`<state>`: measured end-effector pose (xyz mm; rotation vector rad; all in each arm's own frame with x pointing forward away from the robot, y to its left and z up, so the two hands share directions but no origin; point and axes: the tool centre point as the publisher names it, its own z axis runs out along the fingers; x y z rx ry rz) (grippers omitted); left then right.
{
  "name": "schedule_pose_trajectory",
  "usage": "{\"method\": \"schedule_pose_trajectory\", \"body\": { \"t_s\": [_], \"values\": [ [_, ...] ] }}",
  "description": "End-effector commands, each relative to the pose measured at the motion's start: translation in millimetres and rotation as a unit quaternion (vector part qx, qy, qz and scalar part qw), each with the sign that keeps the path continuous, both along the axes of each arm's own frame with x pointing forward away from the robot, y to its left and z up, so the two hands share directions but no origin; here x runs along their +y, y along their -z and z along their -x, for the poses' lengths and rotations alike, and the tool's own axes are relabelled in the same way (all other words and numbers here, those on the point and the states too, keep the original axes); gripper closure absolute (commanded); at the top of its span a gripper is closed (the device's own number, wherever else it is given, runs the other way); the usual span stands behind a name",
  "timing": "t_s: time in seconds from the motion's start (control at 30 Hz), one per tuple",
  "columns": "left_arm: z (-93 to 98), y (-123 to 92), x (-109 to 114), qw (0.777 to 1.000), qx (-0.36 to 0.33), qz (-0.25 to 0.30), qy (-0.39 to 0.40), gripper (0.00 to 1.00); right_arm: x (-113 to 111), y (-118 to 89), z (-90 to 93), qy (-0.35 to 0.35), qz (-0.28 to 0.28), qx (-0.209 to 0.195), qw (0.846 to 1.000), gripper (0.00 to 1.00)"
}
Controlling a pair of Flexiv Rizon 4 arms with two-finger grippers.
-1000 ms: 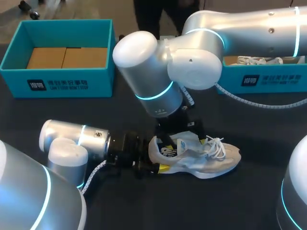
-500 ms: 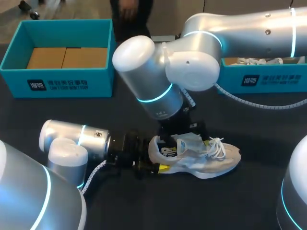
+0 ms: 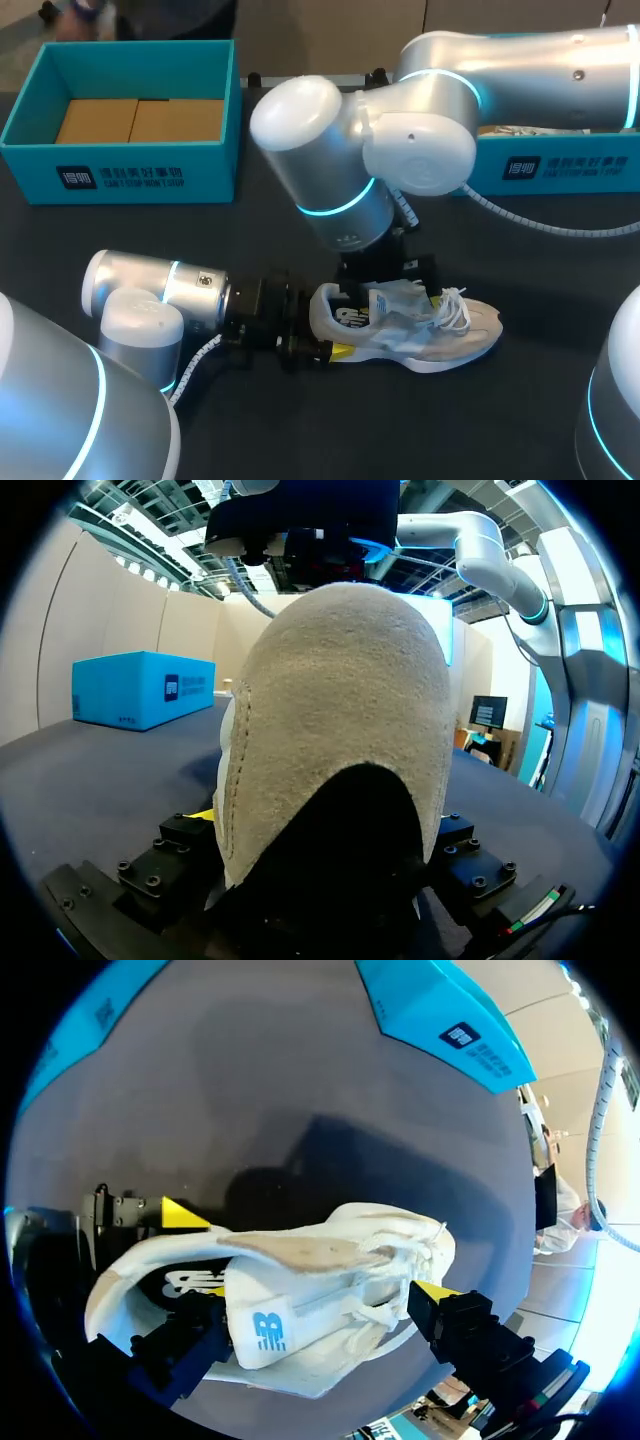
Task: Take the shoe out of the shoebox, open the shoe tongue, remove and reinsert the insole, then place the shoe into the shoebox
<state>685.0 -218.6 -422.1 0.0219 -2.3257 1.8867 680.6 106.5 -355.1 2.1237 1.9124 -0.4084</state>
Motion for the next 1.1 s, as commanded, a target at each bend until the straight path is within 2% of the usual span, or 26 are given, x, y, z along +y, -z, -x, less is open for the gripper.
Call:
{"method": "schedule_pose_trajectory", "body": {
  "t_s": [0.03,0.2,0.43,0.77,1.03,1.1],
  "values": [
    [0.0,0.0,-1.3,1.000,0.000,-0.001,-0.001,1.00,-17.3,-7.3,1.9,0.111,-0.023,-0.053,0.992,0.00],
    [0.0,0.0,-1.3,1.000,0.000,-0.001,-0.001,1.00,-24.8,-18.5,-2.0,0.110,-0.025,-0.051,0.992,0.00],
    [0.0,0.0,-1.3,1.000,0.000,-0.001,-0.001,1.00,-34.5,-29.7,-3.1,0.106,-0.060,-0.040,0.992,0.00],
    [0.0,0.0,-1.3,1.000,0.000,-0.001,-0.001,1.00,-25.8,-19.1,-8.7,0.089,-0.100,-0.007,0.991,0.00],
    [0.0,0.0,-1.3,1.000,0.000,-0.001,-0.001,1.00,-26.2,-19.5,-2.2,0.089,-0.111,-0.007,0.990,0.23],
    [0.0,0.0,-1.3,1.000,0.000,-0.001,-0.001,1.00,-26.4,-19.7,-0.8,0.090,-0.113,-0.007,0.989,0.39]
  ]
}}
